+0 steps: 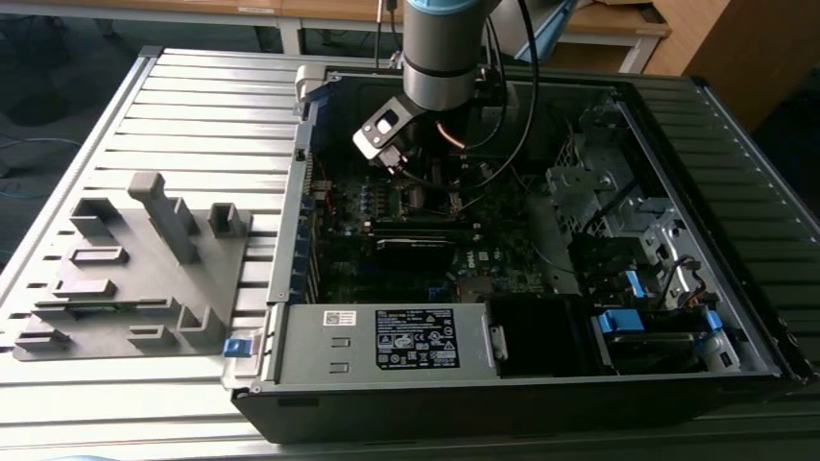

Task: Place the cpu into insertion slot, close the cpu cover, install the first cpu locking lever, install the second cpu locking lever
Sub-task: 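Place the cpu into insertion slot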

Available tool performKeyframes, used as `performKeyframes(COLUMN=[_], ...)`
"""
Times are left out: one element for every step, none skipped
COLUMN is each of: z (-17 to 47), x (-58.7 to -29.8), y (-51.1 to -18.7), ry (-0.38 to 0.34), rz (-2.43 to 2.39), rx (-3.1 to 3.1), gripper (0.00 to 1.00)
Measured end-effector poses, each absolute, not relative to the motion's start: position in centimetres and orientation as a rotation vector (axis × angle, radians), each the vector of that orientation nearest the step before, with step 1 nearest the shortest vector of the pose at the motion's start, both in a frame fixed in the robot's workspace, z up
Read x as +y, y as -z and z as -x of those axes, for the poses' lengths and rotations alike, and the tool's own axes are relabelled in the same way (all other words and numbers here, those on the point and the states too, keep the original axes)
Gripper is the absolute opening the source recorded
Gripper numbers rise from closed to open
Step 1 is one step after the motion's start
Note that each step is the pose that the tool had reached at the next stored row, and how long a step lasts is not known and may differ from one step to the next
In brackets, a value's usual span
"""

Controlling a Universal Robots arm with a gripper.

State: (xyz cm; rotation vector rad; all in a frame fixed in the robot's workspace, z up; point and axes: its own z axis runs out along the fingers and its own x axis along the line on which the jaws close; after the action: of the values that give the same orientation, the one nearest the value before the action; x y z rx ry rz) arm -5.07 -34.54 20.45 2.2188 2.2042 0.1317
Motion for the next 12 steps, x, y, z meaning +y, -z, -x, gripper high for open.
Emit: performKeyframes(z=[5.07, 5.07, 5.07, 5.07, 5.07, 5.07, 5.07, 5.07, 5.07, 5.07, 5.07, 5.07], x=[-34.54, -34.54, -34.55, -34.55, -34.55, -34.55, -34.54, -34.55, -34.55, -34.55, -34.55, -34.55], y=[-20.45, -20.45, -20.46, -20.46, -20.46, -20.46, -20.46, -20.46, -20.46, -20.46, -20.46, -20.46], ry=[-0.132, -0.131, -0.131, -0.131, -0.131, -0.131, -0.131, -0.131, -0.131, -0.131, -0.131, -0.131], rz=[-2.219, -2.219, -2.219, -2.219, -2.219, -2.219, -2.219, -2.219, -2.219, -2.219, -2.219, -2.219], rx=[2.204, 2.204, 2.204, 2.204, 2.204, 2.204, 2.204, 2.204, 2.204, 2.204, 2.204, 2.204], gripper=[0.61, 0.61, 0.61, 0.61, 0.61, 0.61, 0.61, 0.61, 0.60, 0.53, 0.47, 0.41])
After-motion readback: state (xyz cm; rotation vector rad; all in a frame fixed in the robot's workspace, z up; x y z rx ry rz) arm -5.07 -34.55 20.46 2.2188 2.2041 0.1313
